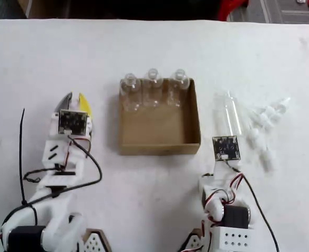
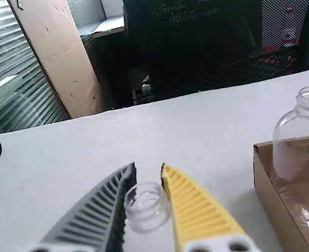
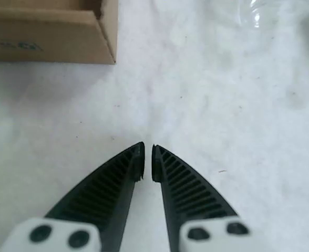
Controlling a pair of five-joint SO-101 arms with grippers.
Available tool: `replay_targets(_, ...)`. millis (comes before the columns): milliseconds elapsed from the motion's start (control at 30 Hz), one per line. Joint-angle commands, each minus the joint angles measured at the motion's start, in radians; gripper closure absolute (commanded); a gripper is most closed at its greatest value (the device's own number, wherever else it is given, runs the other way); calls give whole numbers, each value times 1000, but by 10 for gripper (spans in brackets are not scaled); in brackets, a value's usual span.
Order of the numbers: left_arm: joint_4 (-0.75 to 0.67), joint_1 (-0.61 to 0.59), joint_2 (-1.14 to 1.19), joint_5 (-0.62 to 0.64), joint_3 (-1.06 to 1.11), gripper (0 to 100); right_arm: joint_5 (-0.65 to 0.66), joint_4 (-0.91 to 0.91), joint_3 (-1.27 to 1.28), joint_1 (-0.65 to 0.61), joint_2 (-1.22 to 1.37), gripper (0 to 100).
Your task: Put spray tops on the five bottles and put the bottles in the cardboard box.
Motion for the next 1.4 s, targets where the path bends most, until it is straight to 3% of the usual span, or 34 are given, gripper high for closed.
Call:
replay_targets(0, -12, -8, -1, 3, 3, 976, -5, 5, 9, 8, -5, 982)
replay_targets(233, -6, -27, -1, 94, 5, 848, -5, 5, 9, 8, -5, 982)
replay_targets(1367, -12, -36, -2, 101, 2, 862, -5, 5, 9, 8, -5, 982)
